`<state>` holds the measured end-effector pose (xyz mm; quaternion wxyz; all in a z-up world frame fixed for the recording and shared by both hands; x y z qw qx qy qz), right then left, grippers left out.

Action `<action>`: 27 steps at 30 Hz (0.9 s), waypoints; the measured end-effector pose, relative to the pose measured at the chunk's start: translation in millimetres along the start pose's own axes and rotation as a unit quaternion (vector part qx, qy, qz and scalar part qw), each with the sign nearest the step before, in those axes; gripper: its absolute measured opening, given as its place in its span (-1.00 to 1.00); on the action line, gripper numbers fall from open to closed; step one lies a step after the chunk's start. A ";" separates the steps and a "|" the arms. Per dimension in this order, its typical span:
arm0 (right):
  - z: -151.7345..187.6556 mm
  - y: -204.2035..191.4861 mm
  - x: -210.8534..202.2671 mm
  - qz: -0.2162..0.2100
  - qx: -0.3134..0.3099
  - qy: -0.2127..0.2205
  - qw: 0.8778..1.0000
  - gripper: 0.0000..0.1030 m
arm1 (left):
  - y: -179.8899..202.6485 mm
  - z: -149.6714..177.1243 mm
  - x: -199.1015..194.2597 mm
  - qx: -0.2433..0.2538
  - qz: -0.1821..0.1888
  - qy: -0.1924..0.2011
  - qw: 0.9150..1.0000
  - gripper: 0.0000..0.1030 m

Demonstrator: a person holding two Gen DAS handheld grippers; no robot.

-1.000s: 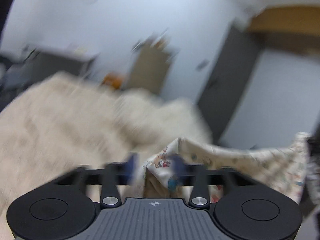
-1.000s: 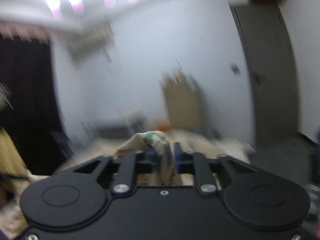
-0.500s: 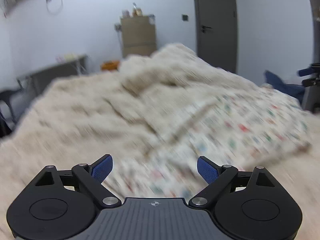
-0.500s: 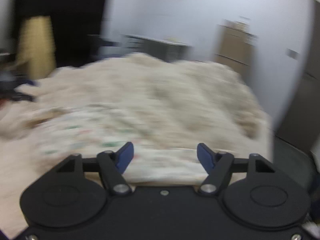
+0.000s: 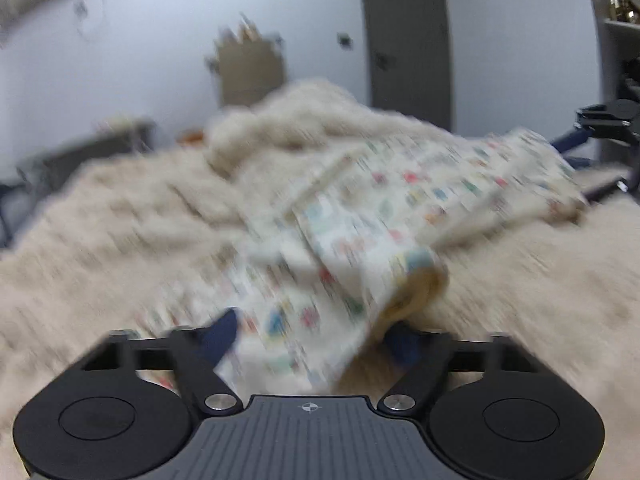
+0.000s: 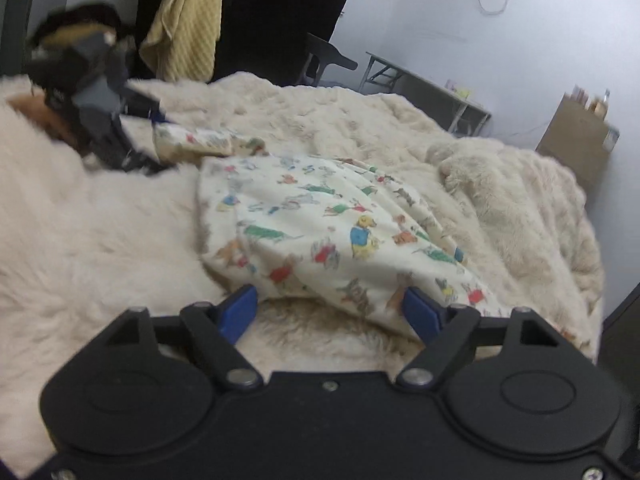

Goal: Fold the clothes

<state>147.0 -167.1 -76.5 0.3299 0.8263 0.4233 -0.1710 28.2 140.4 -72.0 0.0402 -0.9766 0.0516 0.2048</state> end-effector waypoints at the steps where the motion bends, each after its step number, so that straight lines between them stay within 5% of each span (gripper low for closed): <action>1: -2.0 -1.4 6.1 0.004 -0.008 0.004 1.000 -0.09 | 1.6 -3.2 1.5 -0.001 0.000 0.007 1.000 -0.90; 2: -3.6 -2.3 11.1 0.007 -0.014 0.005 1.000 -0.72 | 3.1 -6.3 3.0 -0.002 0.000 0.015 1.000 -0.90; 3: -6.4 -0.7 14.5 0.017 -0.014 0.003 1.000 -1.00 | 1.0 -9.7 2.4 -0.008 -0.002 0.023 1.000 -0.92; 6: -18.5 19.5 4.7 0.027 0.037 0.028 0.999 -1.00 | -23.1 -31.7 -11.4 -0.053 -0.024 0.084 0.995 -0.94; 8: -30.4 38.9 -20.2 0.055 0.072 0.074 0.993 -1.00 | -45.4 -52.5 -33.1 -0.098 -0.050 0.143 0.984 -0.97; 11: -51.3 62.7 -62.0 0.118 0.096 0.129 0.980 -1.00 | -81.3 -86.4 -79.7 -0.147 -0.094 0.238 0.955 -0.97; 14: -62.4 79.2 -91.6 0.138 0.114 0.158 0.971 -1.00 | -112.6 -110.1 -121.9 -0.171 -0.125 0.294 0.932 -0.97; 18: -75.6 89.7 -127.9 0.158 0.106 0.174 0.966 -1.00 | -130.5 -122.2 -135.3 -0.153 -0.181 0.274 0.932 -0.96; 21: -73.6 100.1 -140.6 0.153 0.123 0.174 0.965 -1.00 | -153.4 -107.6 -139.4 -0.203 -0.183 0.268 0.924 -0.96; 27: -59.5 85.1 -136.0 0.052 0.105 0.125 0.985 -0.88 | -155.8 -88.6 -150.7 -0.226 -0.197 0.282 0.912 -0.96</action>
Point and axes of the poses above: each gripper's, at about its wrist camera, not at the fingertips, and x roughly the way its jaws point, y to its right, z to its underside, the point moved 1 cm from there along x, roughly the way its jaws point, and after that the axes turned 3 degrees about -x, right-handed, at the moved point
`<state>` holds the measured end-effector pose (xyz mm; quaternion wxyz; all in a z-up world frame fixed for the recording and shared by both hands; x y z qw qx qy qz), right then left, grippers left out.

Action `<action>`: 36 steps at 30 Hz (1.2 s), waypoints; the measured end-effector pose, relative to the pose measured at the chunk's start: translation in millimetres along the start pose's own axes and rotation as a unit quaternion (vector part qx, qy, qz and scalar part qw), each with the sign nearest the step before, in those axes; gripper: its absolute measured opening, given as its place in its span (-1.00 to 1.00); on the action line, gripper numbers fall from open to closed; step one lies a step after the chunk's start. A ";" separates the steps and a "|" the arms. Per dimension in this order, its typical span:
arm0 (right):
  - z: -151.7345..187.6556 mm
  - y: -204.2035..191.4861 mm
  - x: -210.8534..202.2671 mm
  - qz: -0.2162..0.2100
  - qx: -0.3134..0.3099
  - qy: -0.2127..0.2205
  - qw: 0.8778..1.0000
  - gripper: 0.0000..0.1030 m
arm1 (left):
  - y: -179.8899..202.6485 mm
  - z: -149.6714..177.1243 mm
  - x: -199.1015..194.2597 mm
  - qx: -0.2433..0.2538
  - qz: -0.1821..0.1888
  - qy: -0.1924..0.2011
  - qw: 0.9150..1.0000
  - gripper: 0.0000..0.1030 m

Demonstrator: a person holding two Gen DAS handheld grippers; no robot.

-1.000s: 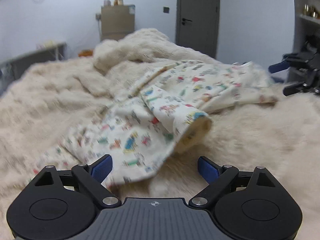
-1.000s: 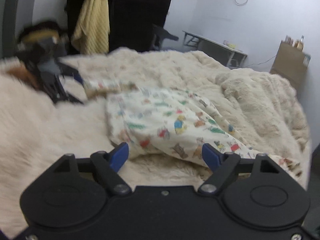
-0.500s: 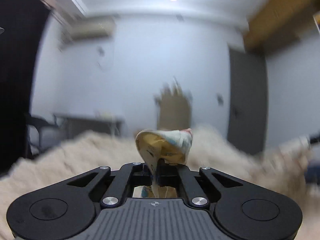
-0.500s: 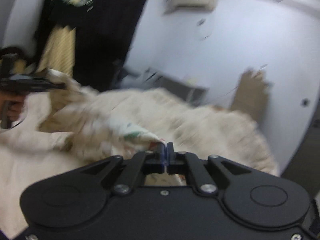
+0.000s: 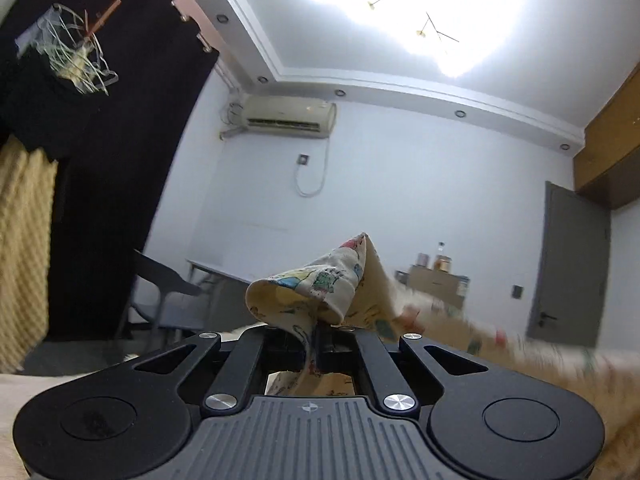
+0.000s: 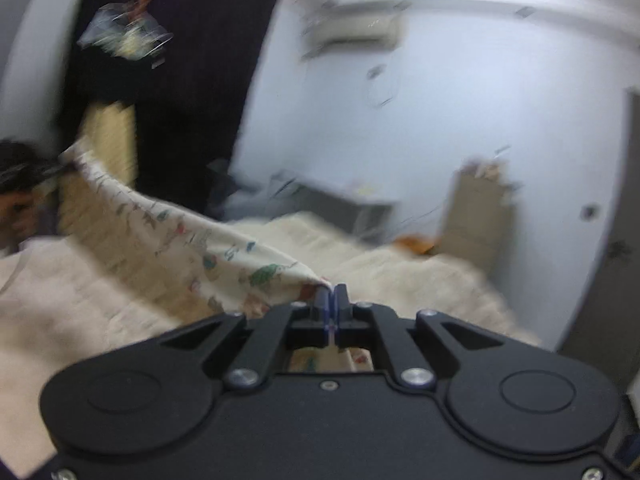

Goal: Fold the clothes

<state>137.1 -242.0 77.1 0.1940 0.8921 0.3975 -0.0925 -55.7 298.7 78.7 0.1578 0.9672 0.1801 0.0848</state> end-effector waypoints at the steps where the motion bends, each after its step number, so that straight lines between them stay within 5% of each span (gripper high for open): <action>1: 8.1 -6.6 0.5 -0.035 -0.008 -0.021 0.999 -0.74 | -6.4 -3.1 -2.0 -0.014 -0.003 0.004 1.000 -0.96; 6: 52.7 2.3 -2.8 -0.003 -0.028 -0.073 0.997 -0.52 | -27.5 -14.1 -6.1 -0.019 -0.038 0.006 0.999 -0.96; 10: 92.1 24.0 -0.1 0.025 -0.054 -0.112 0.992 -0.09 | -46.5 -16.1 -10.3 -0.028 -0.056 0.006 0.998 -0.96; 15: 149.8 25.1 16.6 0.016 -0.114 -0.149 0.982 0.04 | -59.6 -27.0 -7.0 -0.030 -0.074 0.015 0.997 -0.96; 19: 192.2 25.4 34.8 0.013 -0.163 -0.167 0.972 -0.05 | -62.0 -36.2 6.4 -0.024 -0.085 0.015 0.996 -0.96; 21: 197.7 28.6 42.6 0.011 -0.165 -0.158 0.973 -0.31 | -59.8 -39.6 18.3 -0.017 -0.083 0.009 0.996 -0.96; 22: 197.8 30.3 46.6 0.010 -0.165 -0.152 0.975 -0.63 | -58.5 -41.7 24.5 -0.013 -0.082 0.006 0.997 -0.96; 25: 183.3 42.8 48.7 0.004 -0.156 -0.128 0.979 -0.75 | -56.9 -52.1 46.5 -0.018 -0.073 0.004 0.997 -0.96; 31: 98.7 106.0 36.3 -0.012 -0.111 -0.042 0.993 -0.79 | -52.7 -82.9 116.1 -0.015 -0.088 -0.005 0.996 -0.96; 36: 49.5 156.1 74.9 -0.055 -0.088 -0.053 0.993 -0.79 | -67.8 -95.2 207.0 -0.038 -0.121 -0.057 0.990 -0.96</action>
Point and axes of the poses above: each gripper's, at about its wrist camera, not at the fingertips, and x roughly the way its jaws point, y to its right, z to its underside, the point moved 1 cm from there along x, roughly the way its jaws point, and after that the axes turned 3 degrees about -x, right-handed, at the moved point
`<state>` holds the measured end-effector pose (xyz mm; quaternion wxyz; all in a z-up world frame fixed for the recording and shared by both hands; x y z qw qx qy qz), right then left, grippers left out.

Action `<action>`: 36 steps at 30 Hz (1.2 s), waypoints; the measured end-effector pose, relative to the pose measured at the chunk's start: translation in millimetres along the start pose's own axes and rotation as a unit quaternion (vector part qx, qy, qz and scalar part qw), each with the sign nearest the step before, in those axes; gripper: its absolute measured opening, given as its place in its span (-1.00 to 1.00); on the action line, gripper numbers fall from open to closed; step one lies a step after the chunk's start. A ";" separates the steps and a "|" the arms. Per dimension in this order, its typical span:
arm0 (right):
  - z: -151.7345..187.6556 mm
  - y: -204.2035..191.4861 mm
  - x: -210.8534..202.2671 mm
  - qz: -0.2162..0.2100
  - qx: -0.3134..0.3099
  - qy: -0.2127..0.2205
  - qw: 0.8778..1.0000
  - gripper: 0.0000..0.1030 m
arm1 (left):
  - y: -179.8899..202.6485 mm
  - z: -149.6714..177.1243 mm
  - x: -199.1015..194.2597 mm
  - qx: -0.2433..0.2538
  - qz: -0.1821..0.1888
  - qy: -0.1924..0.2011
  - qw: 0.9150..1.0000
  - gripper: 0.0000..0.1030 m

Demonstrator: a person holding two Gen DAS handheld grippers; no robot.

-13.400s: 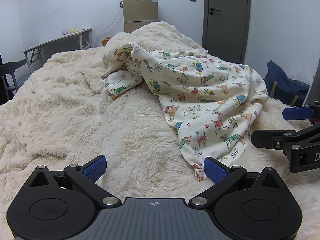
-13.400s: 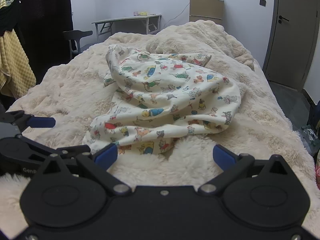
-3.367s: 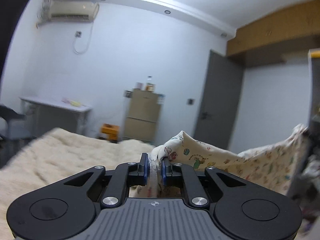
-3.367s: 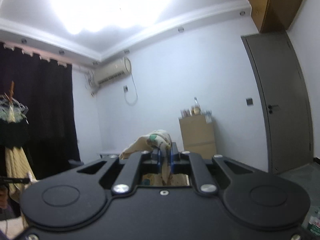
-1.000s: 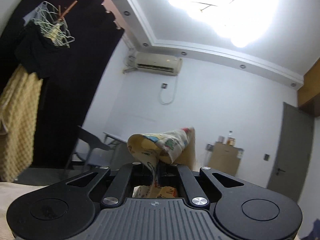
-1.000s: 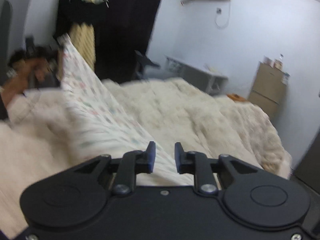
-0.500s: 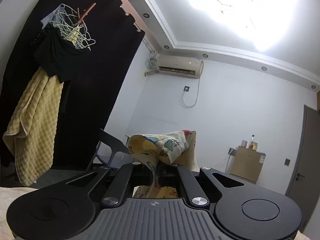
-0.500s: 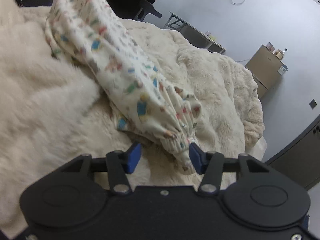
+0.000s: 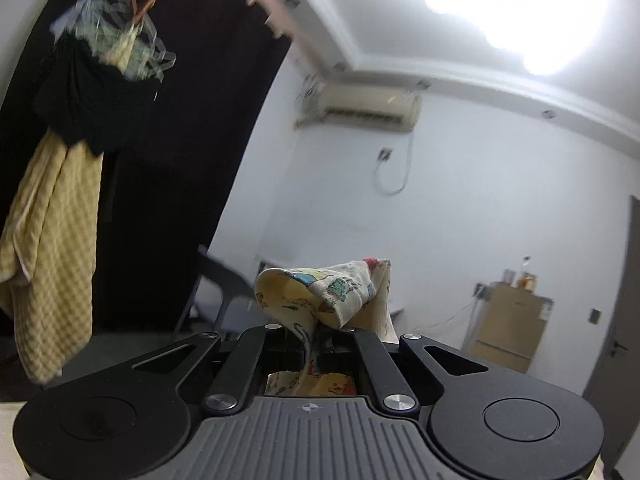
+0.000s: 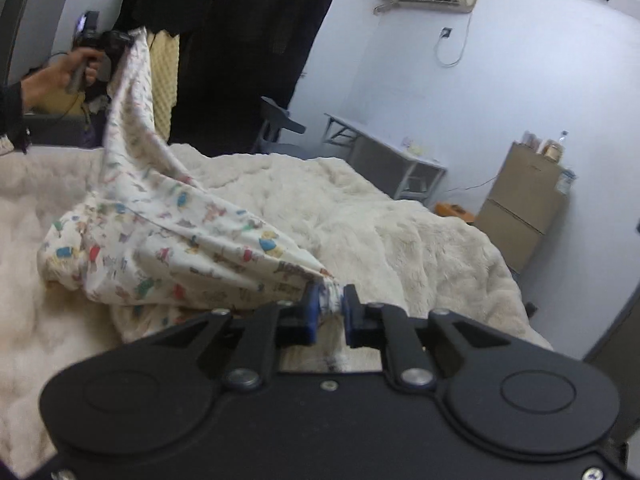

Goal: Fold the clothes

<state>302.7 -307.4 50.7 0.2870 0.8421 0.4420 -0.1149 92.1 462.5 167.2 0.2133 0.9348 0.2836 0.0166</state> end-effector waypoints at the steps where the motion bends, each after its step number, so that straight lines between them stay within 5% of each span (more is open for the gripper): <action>1: -2.8 11.4 14.3 -0.001 -0.002 -0.015 1.000 -1.00 | -1.0 0.4 27.7 -0.005 -0.017 -0.016 1.000 -0.96; 3: -2.1 33.2 43.6 0.026 0.002 -0.047 0.999 -1.00 | -2.0 3.5 70.7 -0.007 -0.046 -0.040 0.998 -0.96; 5: 3.9 53.8 64.4 0.052 0.030 -0.066 0.996 -1.00 | 6.0 29.7 135.2 0.047 -0.097 -0.091 0.990 -0.93; 7: 14.8 65.2 81.8 0.043 0.072 -0.080 0.993 -1.00 | 13.0 64.3 174.4 0.078 -0.122 -0.145 0.979 -0.64; 10: 32.4 63.4 98.7 0.008 0.121 -0.086 0.989 -0.75 | 20.7 118.8 202.8 0.082 -0.124 -0.198 0.969 -0.47; 13: 49.5 47.9 105.7 -0.043 0.209 -0.087 0.973 -0.05 | 29.2 154.0 199.2 0.059 -0.085 -0.232 0.967 -0.22; 14: 51.6 44.8 108.6 -0.050 0.231 -0.086 0.968 0.04 | 33.4 165.1 192.6 0.051 -0.068 -0.243 0.966 -0.19; 17: 69.8 30.0 106.0 -0.075 0.318 -0.074 0.942 0.04 | 45.0 191.1 155.0 0.026 0.006 -0.266 0.963 0.02; 19: 76.0 15.6 103.4 -0.073 0.336 -0.066 0.937 0.05 | 53.9 206.8 112.0 0.020 0.078 -0.281 0.956 0.17; 22: 82.6 -15.5 86.9 -0.050 0.311 -0.048 0.948 0.16 | 64.9 230.2 40.5 0.061 0.163 -0.310 0.935 0.31; 24: 89.2 -29.5 78.8 -0.046 0.312 -0.048 0.948 0.27 | 65.8 250.5 -0.9 0.084 0.214 -0.348 0.909 0.38; 27: 113.2 -45.4 70.3 -0.056 0.374 -0.043 0.925 0.27 | 59.5 278.9 -50.2 0.110 0.285 -0.407 0.861 0.39; 28: 124.1 -48.7 70.7 -0.058 0.404 -0.039 0.912 0.27 | 56.0 292.2 -75.4 0.135 0.333 -0.432 0.827 0.39; 29: 134.4 -52.0 72.4 -0.058 0.428 -0.033 0.902 0.27 | 57.0 300.3 -94.4 0.157 0.354 -0.432 0.815 0.39; 33: 161.3 -53.9 87.0 -0.055 0.487 -0.017 0.871 0.25 | 74.0 332.2 -141.9 0.258 0.402 -0.381 0.792 0.47; 36: 169.9 -48.7 103.5 -0.056 0.517 -0.006 0.854 -0.13 | 107.2 371.8 -159.4 0.337 0.390 -0.284 0.808 0.49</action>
Point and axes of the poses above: each gripper's, at about its wrist camera, not at the fingertips, and x roughly the way its jaws point, y to its right, z to its underside, the point moved 1 cm from there along x, roughly the way its jaws point, and after that the axes turned 3 degrees about -x, right-handed, at the moved point
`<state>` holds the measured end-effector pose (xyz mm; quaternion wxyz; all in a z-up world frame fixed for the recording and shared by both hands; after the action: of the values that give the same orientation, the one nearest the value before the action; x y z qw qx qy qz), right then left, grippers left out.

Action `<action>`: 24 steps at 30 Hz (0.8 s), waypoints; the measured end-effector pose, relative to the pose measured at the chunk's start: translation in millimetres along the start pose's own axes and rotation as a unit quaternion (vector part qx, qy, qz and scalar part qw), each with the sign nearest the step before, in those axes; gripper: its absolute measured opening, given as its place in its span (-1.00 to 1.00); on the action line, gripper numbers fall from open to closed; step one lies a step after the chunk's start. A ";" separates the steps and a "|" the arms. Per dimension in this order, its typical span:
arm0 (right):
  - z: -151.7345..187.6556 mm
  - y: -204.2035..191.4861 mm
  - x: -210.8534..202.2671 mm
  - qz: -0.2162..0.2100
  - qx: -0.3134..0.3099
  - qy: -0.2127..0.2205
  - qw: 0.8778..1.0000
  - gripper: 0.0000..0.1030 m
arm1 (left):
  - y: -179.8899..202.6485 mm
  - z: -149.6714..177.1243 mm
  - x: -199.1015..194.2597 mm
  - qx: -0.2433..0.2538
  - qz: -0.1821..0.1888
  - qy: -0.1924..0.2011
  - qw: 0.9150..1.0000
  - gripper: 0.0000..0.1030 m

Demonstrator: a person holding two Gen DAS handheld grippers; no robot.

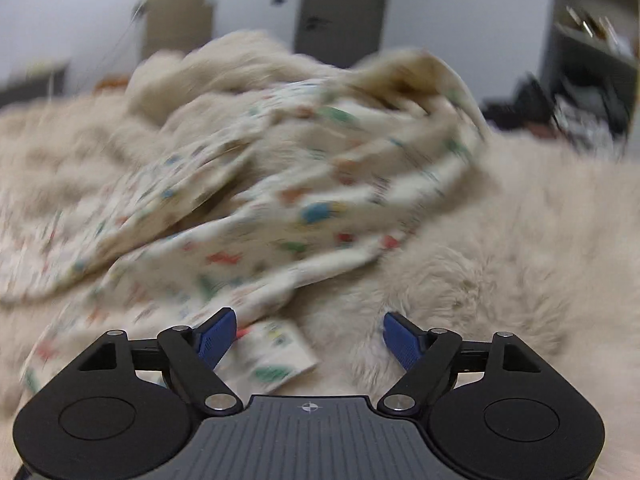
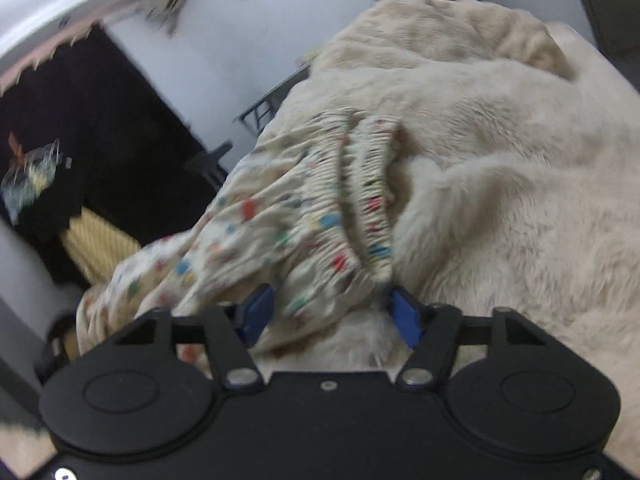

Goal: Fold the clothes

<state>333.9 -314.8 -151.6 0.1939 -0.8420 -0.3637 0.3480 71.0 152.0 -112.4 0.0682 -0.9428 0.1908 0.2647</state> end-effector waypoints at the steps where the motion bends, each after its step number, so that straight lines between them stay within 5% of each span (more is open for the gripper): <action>1: -3.6 1.7 4.6 0.006 0.007 0.000 1.000 -0.54 | 7.6 -2.4 5.6 0.017 -0.021 0.023 0.999 0.50; 3: -10.2 0.0 1.7 0.006 0.020 0.010 1.000 -0.62 | 21.6 -7.9 15.5 0.047 -0.062 0.069 0.995 0.27; 6: -24.9 -15.8 -22.9 -0.020 0.042 0.049 0.998 -0.73 | 25.5 -16.5 24.7 0.064 -0.051 0.069 0.994 -0.87; 9: -41.2 -43.3 -55.3 -0.034 0.029 0.079 0.996 -0.79 | 4.0 -39.5 13.4 0.008 -0.006 0.043 0.999 -0.91; 10: -46.5 -53.4 -67.2 -0.038 0.025 0.091 0.995 -0.79 | -18.1 -50.5 -3.5 -0.047 0.036 0.045 0.997 -0.91; 12: -56.0 -72.2 -94.3 -0.043 0.029 0.112 0.992 -0.80 | -57.1 -70.4 -36.8 -0.131 0.103 0.054 0.985 -0.92; 17: -61.2 -122.8 -176.2 -0.046 0.007 0.154 0.987 -0.81 | -136.4 -106.7 -123.3 -0.228 0.196 0.085 0.950 -0.99; 18: -57.5 -126.1 -193.2 -0.045 0.007 0.162 0.986 -0.81 | -141.6 -107.8 -133.3 -0.231 0.196 0.089 0.949 -0.99; 21: -44.4 -123.7 -223.3 -0.045 0.013 0.170 0.984 -0.81 | -174.7 -103.6 -156.0 -0.262 0.122 0.077 0.954 -0.88; 23: -25.5 -113.1 -237.1 -0.031 0.008 0.159 0.987 -0.80 | -187.7 -92.7 -149.5 -0.274 0.051 0.037 0.960 -0.41; 24: -15.4 -106.1 -240.1 -0.018 0.009 0.154 0.988 -0.80 | -194.2 -78.5 -141.8 -0.295 0.004 0.016 0.955 0.00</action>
<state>176.0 -425.4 27.3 0.2615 -0.8771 -0.3411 0.2143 73.4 358.1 34.2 -0.2169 -0.9244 0.1089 0.2944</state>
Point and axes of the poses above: each gripper's, at about its wrist camera, not at the fingertips, and x roughly the way its jaws point, y to its right, z to its underside, the point moved 1 cm from there along x, roughly the way its jaws point, and after that the axes turned 3 degrees about -x, right-handed, at the moved point
